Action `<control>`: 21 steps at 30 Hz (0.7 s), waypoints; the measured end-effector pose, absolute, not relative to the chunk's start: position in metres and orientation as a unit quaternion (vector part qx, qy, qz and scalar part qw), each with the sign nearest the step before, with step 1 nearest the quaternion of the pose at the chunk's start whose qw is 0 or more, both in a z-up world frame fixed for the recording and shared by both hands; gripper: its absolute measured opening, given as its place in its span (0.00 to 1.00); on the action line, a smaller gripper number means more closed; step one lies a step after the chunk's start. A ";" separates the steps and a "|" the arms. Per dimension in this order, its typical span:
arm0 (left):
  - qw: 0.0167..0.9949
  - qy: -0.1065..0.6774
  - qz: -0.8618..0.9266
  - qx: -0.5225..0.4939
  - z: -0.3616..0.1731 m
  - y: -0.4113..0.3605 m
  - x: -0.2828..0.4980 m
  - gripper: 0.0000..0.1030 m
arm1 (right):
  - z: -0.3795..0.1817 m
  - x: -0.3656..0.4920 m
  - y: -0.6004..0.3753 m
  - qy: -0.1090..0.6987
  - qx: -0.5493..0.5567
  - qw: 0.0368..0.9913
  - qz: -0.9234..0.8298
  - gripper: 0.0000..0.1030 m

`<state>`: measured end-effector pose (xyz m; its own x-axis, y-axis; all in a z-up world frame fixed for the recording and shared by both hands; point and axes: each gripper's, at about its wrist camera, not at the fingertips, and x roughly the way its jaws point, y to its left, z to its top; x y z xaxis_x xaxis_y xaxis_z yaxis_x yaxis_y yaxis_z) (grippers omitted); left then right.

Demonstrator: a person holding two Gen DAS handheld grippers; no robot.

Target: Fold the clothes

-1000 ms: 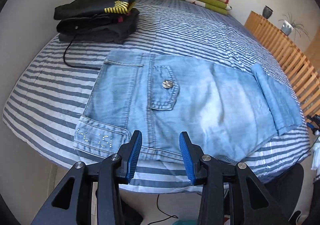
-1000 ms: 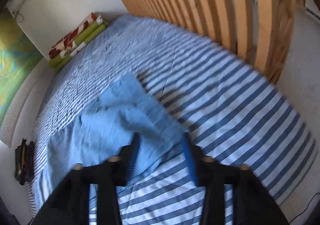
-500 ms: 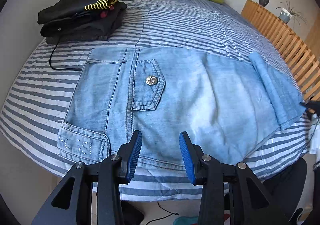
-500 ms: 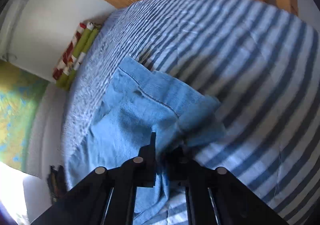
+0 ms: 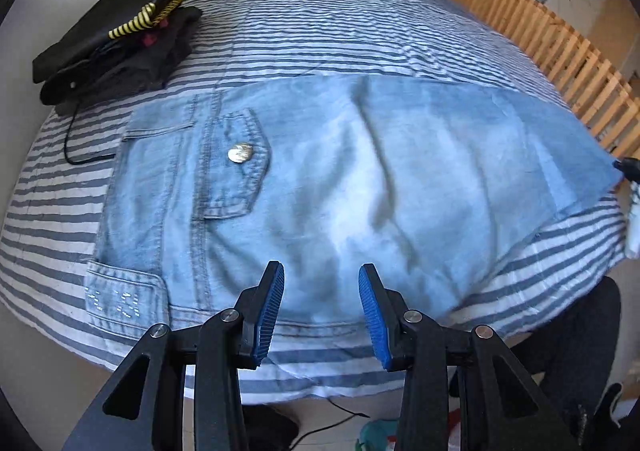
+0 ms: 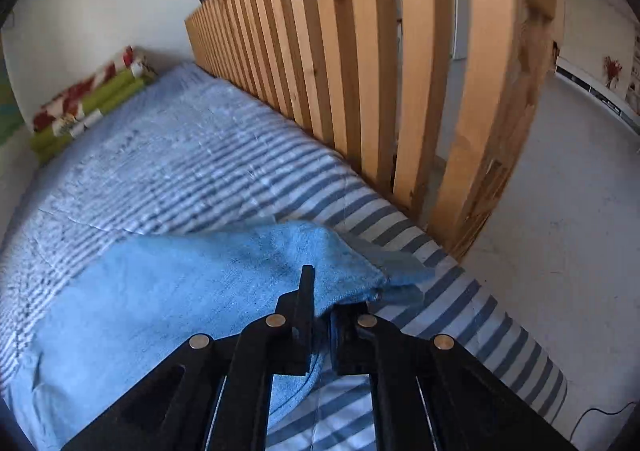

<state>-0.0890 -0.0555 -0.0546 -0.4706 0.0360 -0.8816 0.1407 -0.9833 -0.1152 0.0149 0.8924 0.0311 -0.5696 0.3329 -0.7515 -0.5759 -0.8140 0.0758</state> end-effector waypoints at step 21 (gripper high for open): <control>-0.049 -0.013 -0.838 0.543 -0.051 0.024 -0.092 0.12 | 0.109 -0.004 0.868 0.037 -0.281 0.236 0.930 0.05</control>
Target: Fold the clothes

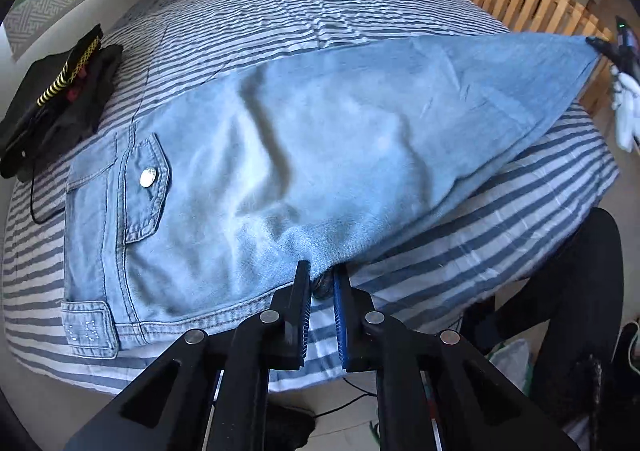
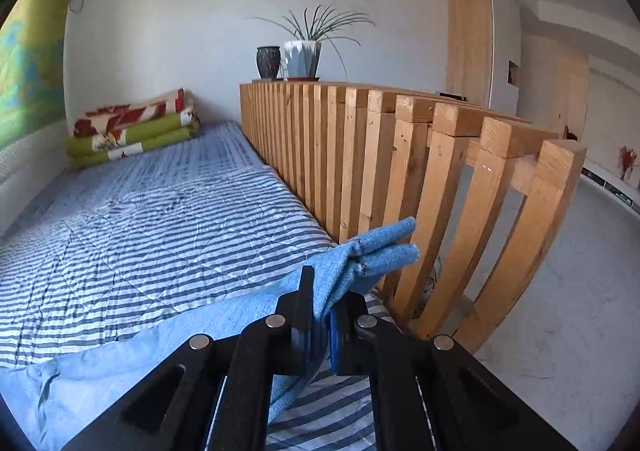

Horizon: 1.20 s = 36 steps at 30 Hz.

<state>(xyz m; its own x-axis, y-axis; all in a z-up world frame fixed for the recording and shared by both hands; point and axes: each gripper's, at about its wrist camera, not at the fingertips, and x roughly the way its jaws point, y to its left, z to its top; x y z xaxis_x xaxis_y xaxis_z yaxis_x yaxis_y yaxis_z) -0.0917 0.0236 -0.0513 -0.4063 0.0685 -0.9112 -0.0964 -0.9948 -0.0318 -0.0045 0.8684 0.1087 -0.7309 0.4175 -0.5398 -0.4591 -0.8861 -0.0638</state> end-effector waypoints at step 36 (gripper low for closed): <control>0.076 0.088 0.784 -0.610 -0.115 -0.103 -0.336 0.50 | 0.017 -0.182 0.530 -0.341 -0.484 -0.305 0.746 0.55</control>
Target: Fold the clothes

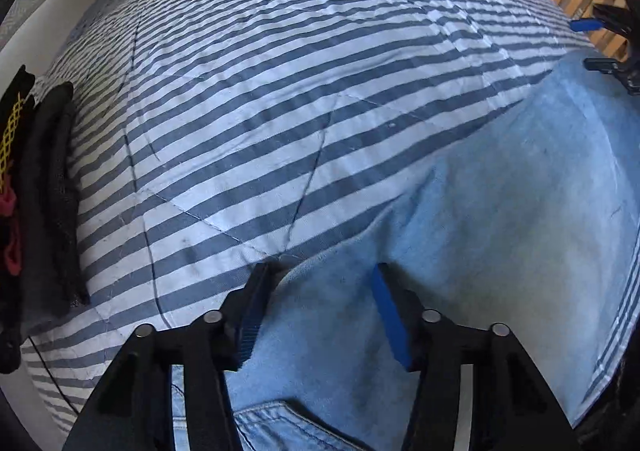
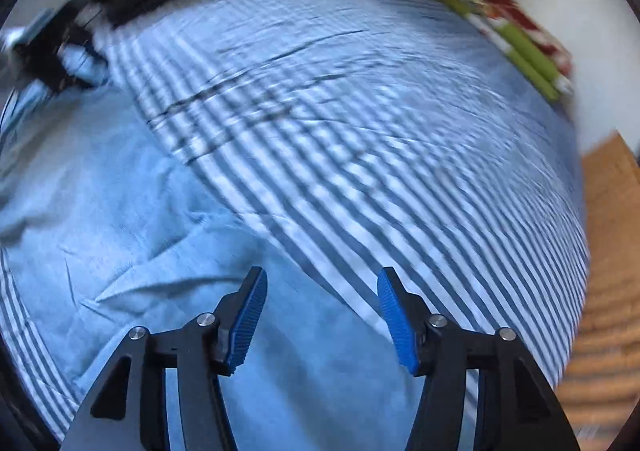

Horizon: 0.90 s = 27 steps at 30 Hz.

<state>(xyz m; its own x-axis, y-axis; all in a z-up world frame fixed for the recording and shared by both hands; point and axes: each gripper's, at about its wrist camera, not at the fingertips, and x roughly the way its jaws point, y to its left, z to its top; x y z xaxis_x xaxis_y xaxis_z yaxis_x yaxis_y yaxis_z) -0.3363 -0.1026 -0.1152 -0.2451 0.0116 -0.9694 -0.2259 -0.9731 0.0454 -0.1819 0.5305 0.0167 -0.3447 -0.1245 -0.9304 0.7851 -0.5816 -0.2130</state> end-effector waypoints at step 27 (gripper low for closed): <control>0.068 0.170 0.827 -0.532 -0.032 -0.009 -0.120 0.07 | 0.025 0.021 0.518 0.393 0.346 0.223 -0.822 0.05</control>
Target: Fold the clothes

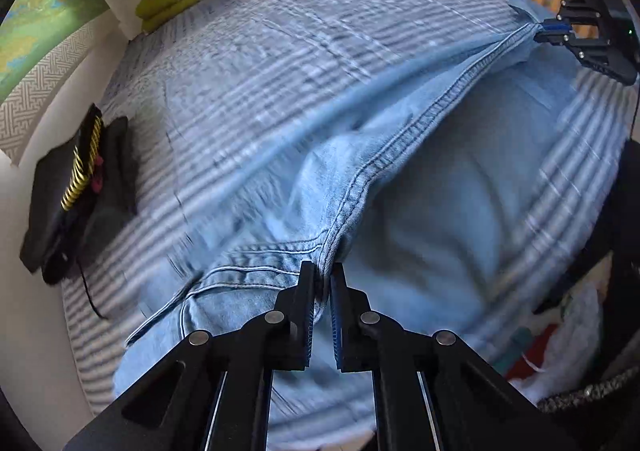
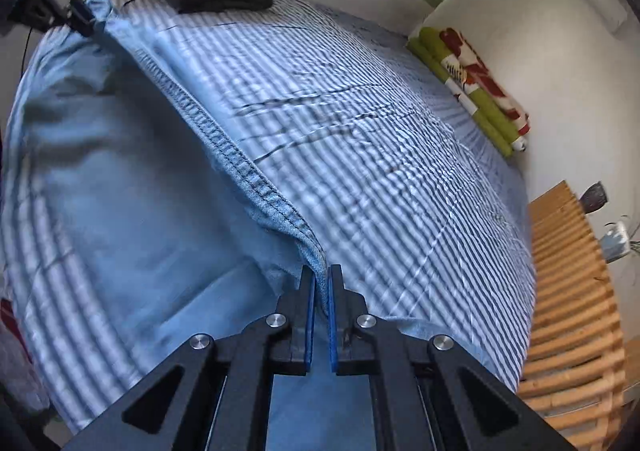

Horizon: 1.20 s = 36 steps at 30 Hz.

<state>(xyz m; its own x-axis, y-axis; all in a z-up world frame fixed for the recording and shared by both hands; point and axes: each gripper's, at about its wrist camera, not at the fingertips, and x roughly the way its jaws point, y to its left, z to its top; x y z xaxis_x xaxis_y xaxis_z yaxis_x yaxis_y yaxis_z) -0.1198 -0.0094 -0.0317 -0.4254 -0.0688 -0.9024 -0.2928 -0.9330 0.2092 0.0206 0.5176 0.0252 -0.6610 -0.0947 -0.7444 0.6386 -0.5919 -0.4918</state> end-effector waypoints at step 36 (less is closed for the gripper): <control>0.130 -0.030 0.760 -0.636 -0.077 -0.107 -0.262 0.50 | -0.039 0.097 0.510 0.427 0.358 0.170 -0.813 0.04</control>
